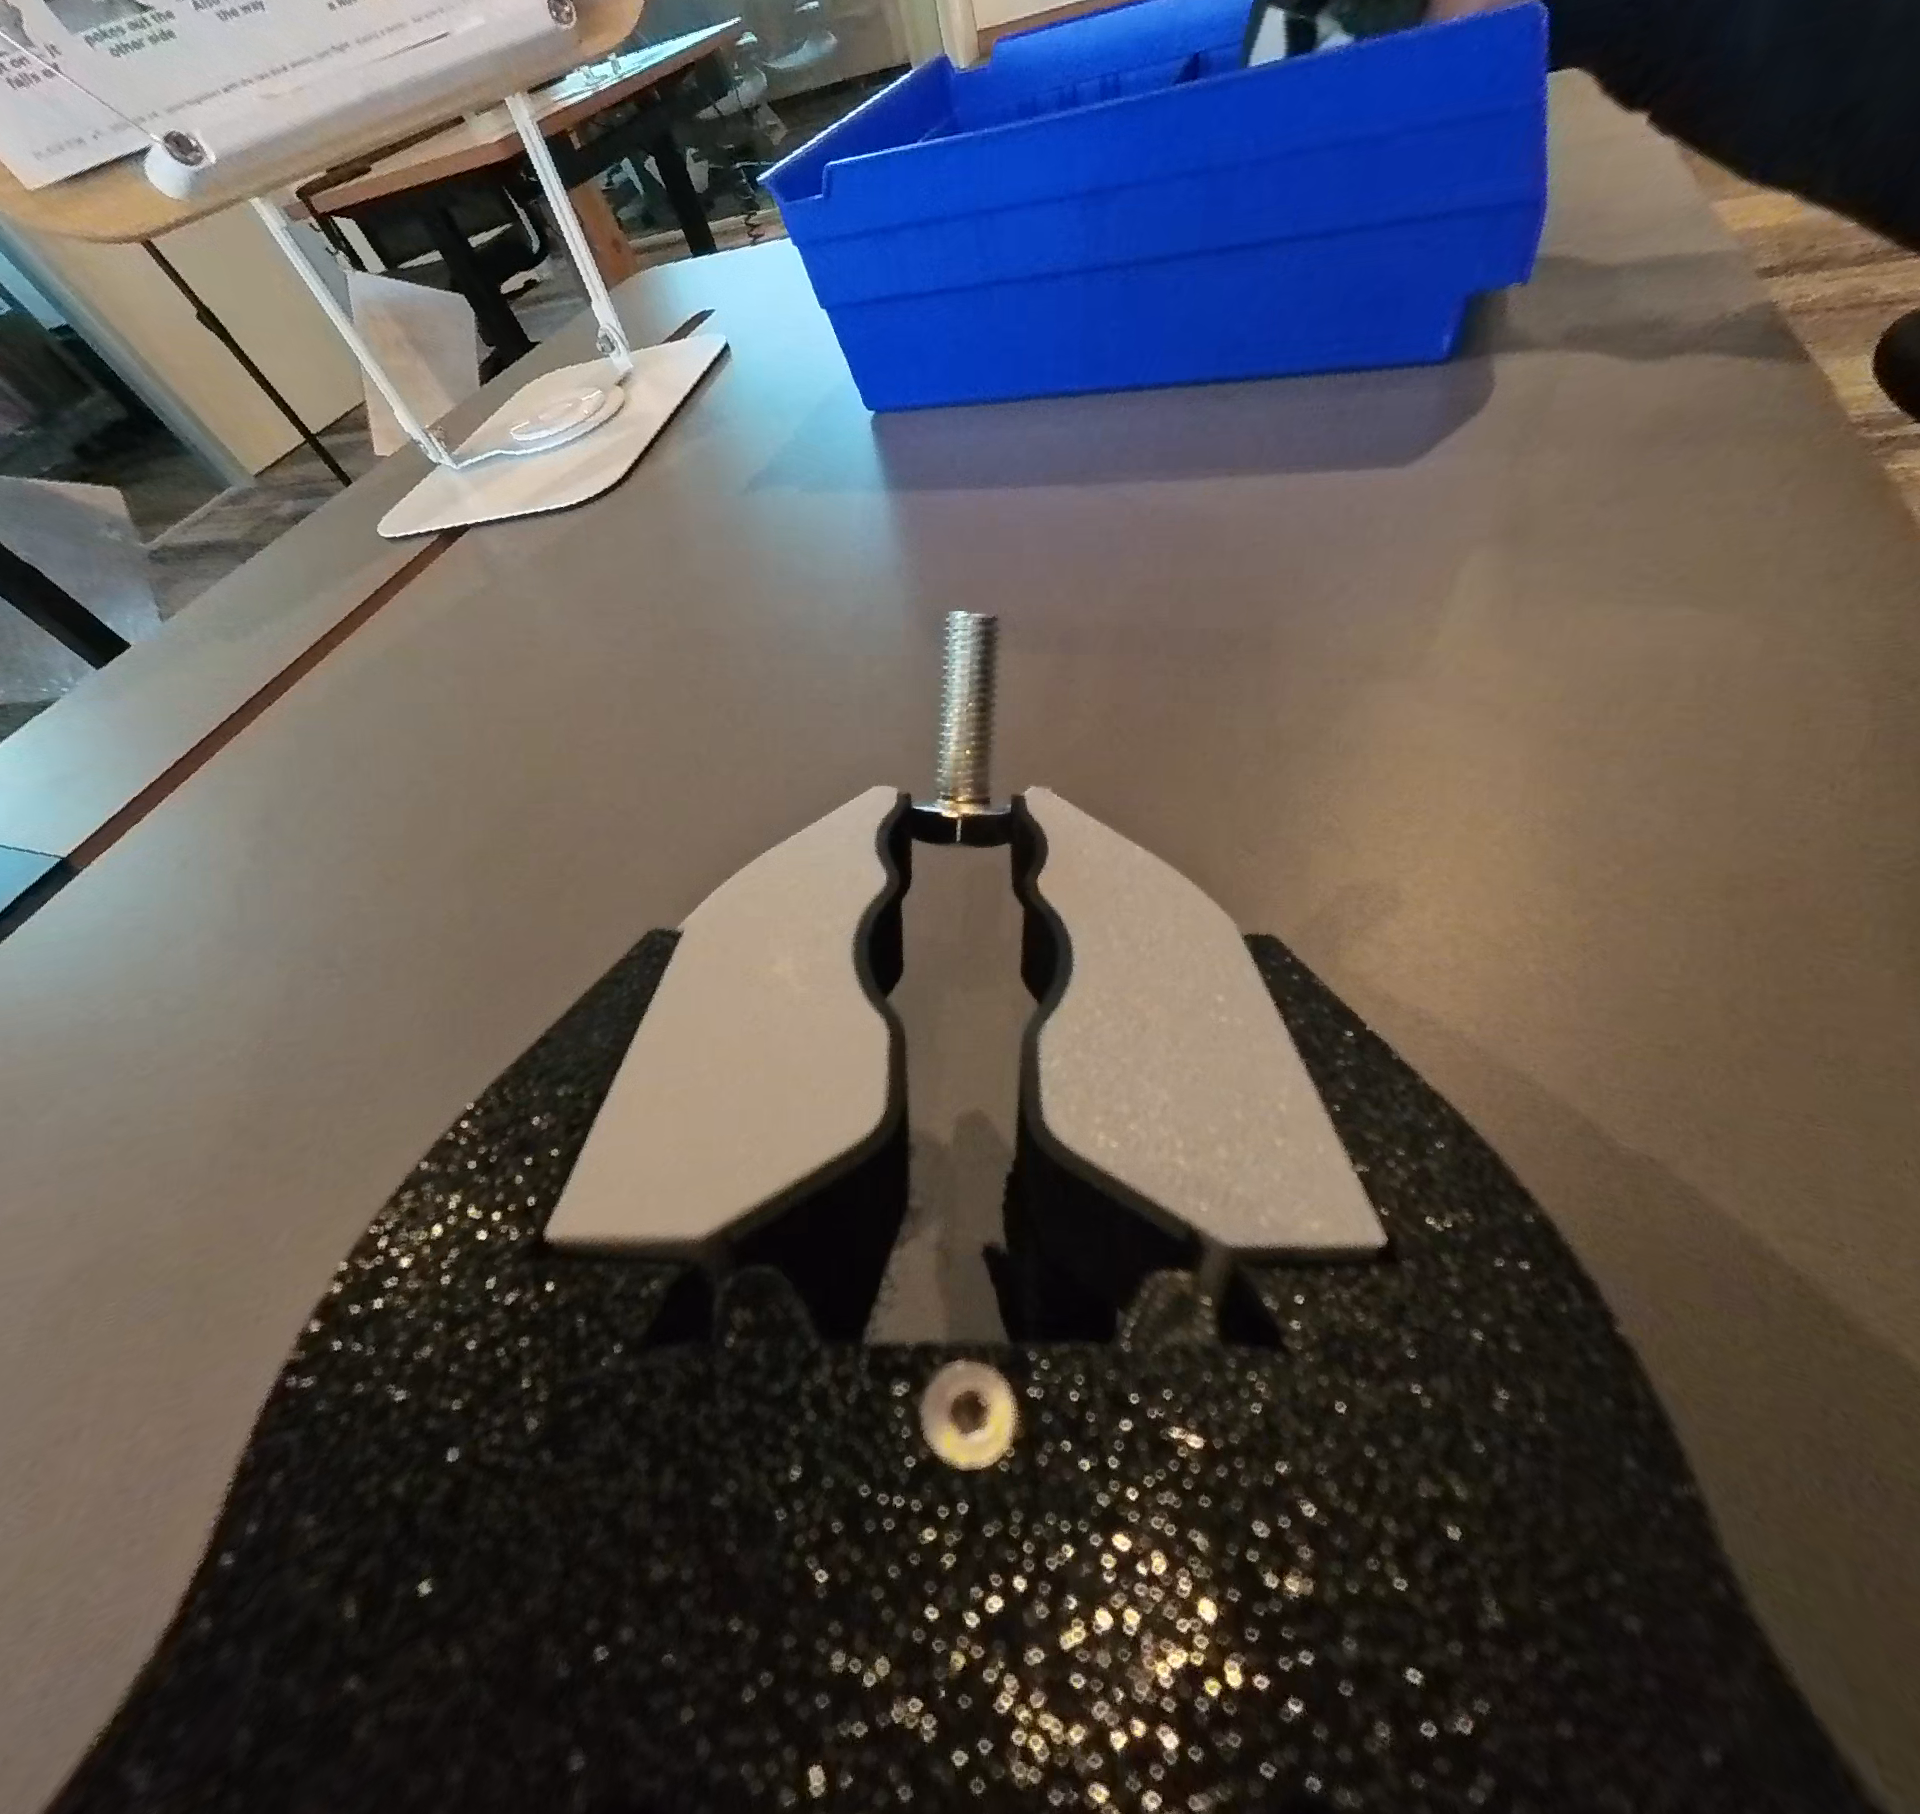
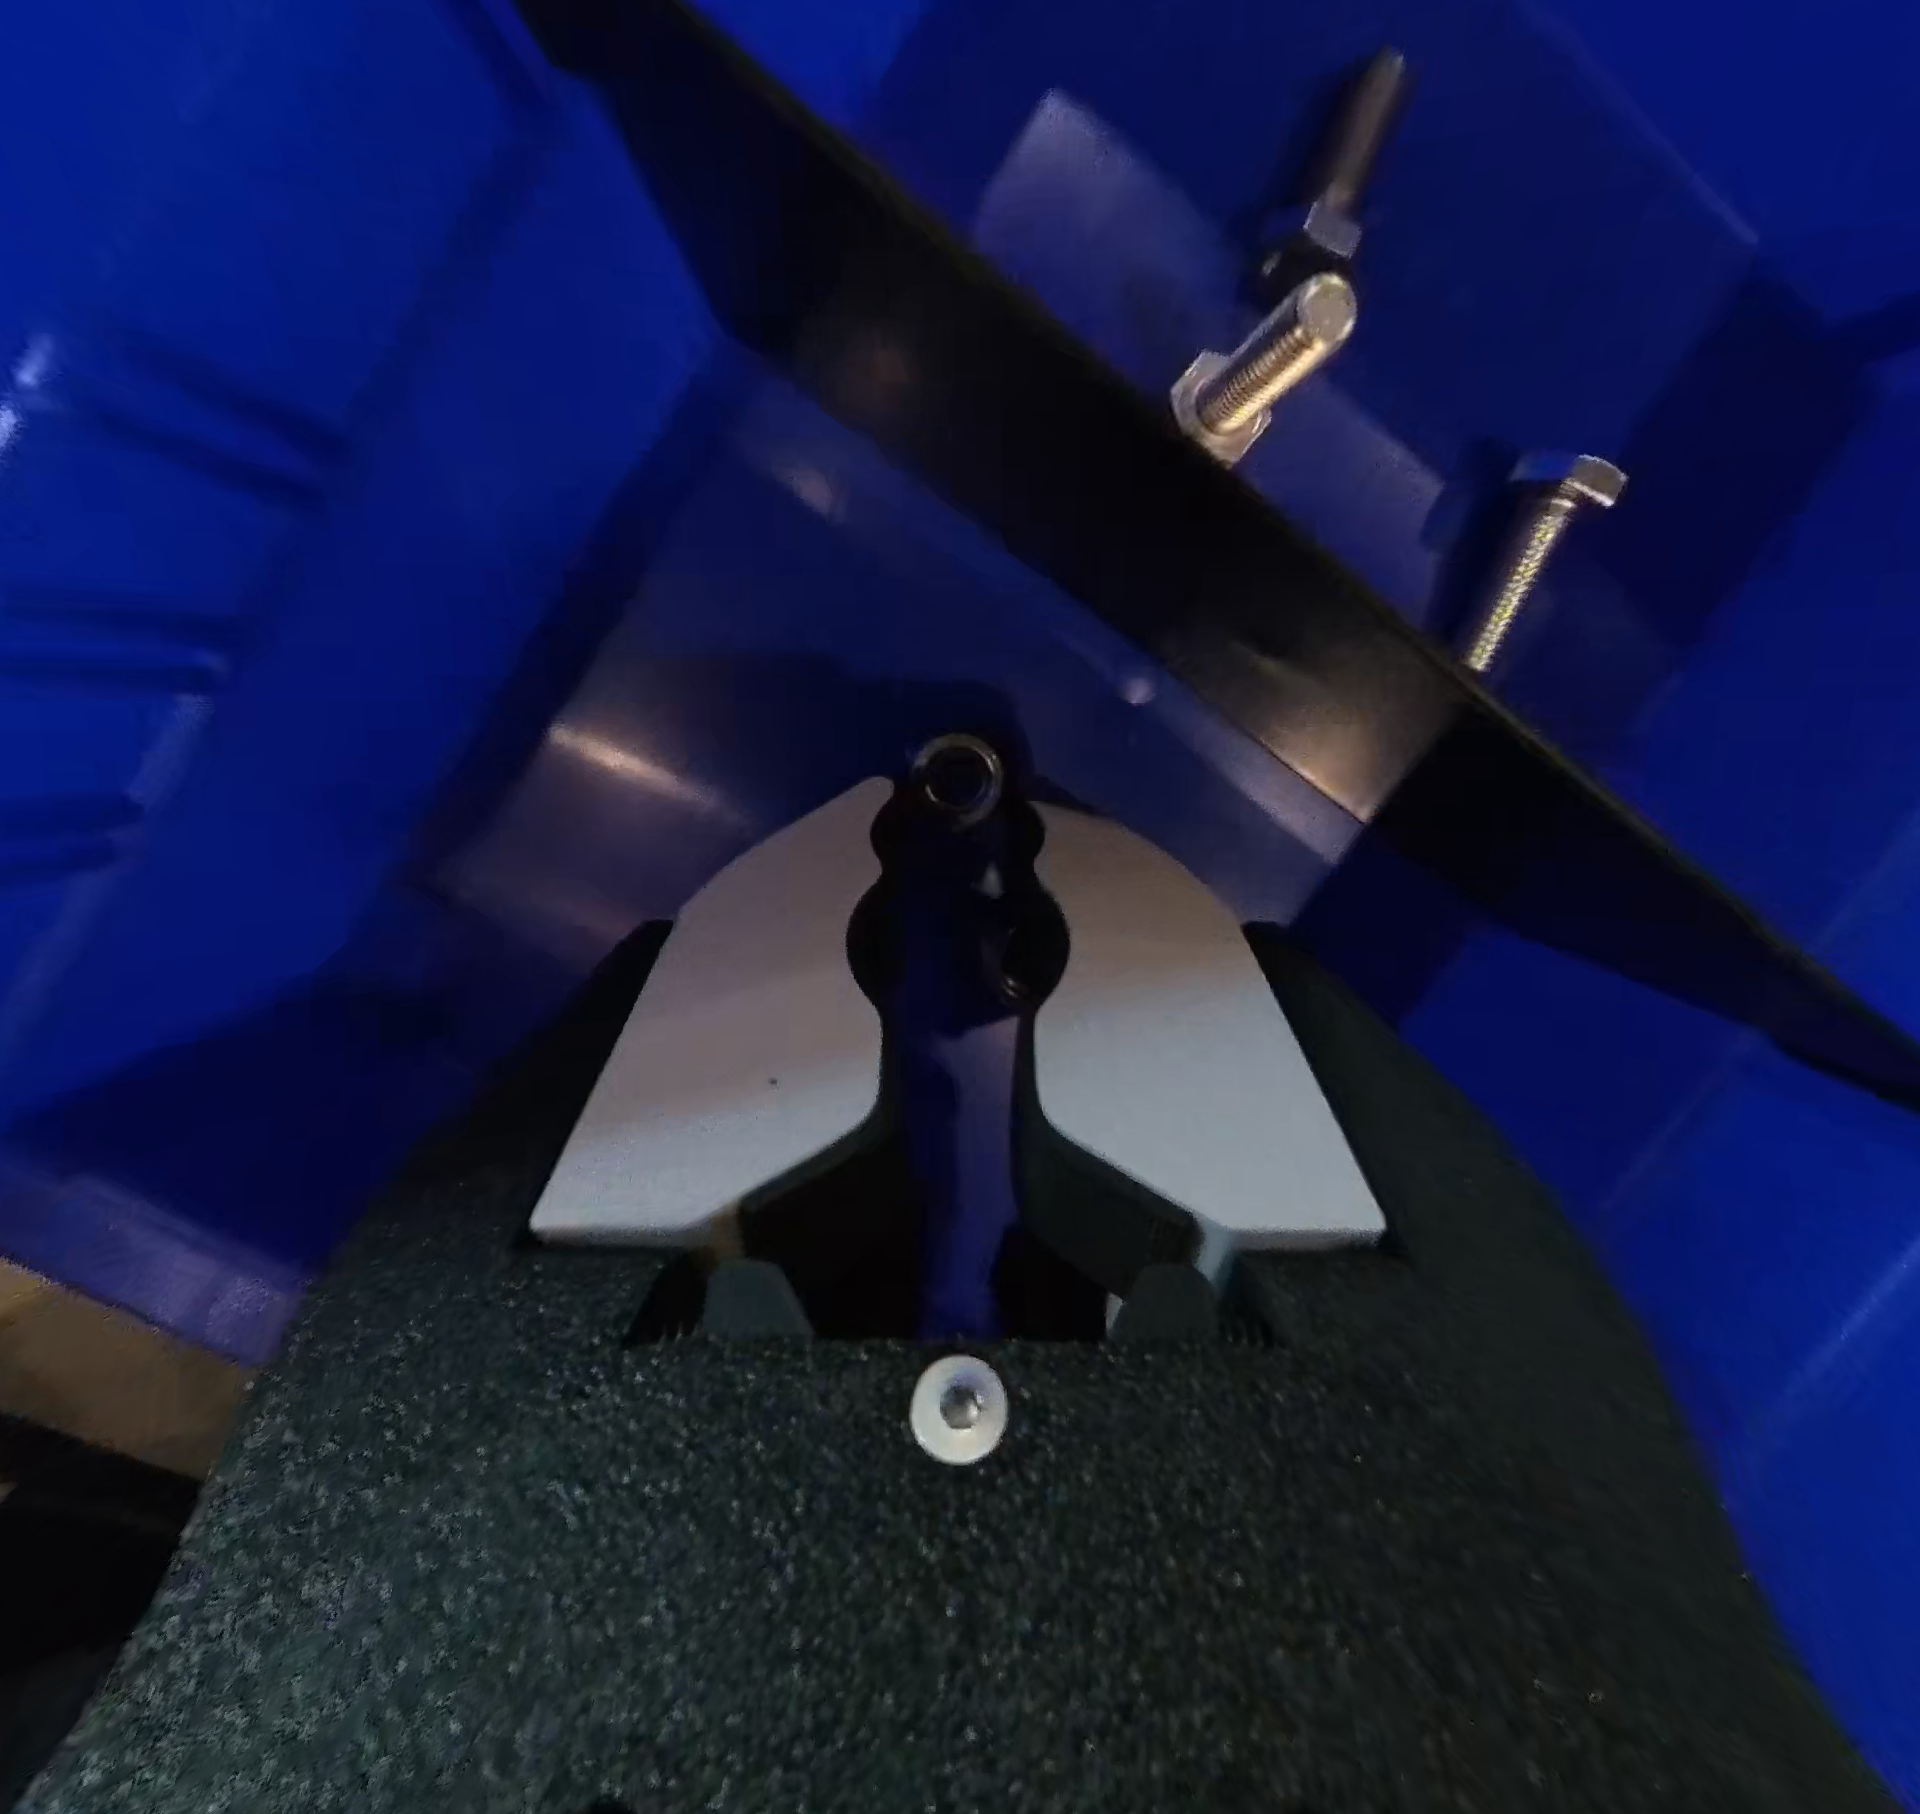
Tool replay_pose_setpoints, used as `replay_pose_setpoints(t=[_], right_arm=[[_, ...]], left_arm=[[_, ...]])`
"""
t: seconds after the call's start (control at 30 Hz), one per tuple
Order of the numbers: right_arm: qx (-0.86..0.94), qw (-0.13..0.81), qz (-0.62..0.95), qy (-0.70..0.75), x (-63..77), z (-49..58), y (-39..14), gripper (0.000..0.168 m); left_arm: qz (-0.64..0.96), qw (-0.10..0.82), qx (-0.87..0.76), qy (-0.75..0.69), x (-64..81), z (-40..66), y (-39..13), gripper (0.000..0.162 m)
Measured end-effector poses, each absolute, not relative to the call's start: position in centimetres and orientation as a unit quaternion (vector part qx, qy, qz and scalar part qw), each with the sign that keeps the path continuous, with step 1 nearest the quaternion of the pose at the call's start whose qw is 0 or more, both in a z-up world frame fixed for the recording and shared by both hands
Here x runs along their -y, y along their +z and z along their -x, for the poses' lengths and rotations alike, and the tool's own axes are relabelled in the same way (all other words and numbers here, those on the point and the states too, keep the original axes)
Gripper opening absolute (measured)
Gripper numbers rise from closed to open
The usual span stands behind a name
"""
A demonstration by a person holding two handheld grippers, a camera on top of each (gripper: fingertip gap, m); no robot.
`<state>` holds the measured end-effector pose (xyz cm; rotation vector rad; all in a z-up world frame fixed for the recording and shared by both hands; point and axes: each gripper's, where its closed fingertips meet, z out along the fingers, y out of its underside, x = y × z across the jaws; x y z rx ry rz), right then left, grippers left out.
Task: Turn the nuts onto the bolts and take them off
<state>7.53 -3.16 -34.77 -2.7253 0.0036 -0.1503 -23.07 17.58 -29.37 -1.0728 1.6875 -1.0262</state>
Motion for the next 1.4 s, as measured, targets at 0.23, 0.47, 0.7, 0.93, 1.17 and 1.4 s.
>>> replay_pose_setpoints(t=[0.23,0.47,0.7,0.93,1.17,1.4], right_arm=[[-0.060,0.307,0.946,-0.090,2.8,-5.4,-26.8,0.034],[0.170,0.509,0.840,0.074,-8.0,14.0,-20.9,0.020],[0.248,0.466,0.825,0.202,-15.2,23.1,-26.9,0.031],[0.250,0.455,0.824,0.225,-16.4,23.8,-27.5,0.020],[0.261,0.453,0.822,0.226,-16.5,24.0,-27.8,0.010],[0.259,0.455,0.827,0.207,-16.5,23.2,-27.9,0.010]], left_arm=[[0.429,0.430,-0.679,-0.412,-17.5,23.1,-29.4,0.017],[0.420,0.427,-0.688,-0.410,-17.1,23.0,-29.6,0.017],[0.410,0.426,-0.691,-0.415,-16.7,23.1,-29.5,0.017],[0.406,0.425,-0.693,-0.416,-16.6,23.1,-29.5,0.017],[0.405,0.426,-0.690,-0.422,-16.6,23.2,-29.3,0.017],[0.392,0.471,-0.659,-0.436,-17.1,23.0,-27.9,0.042]])
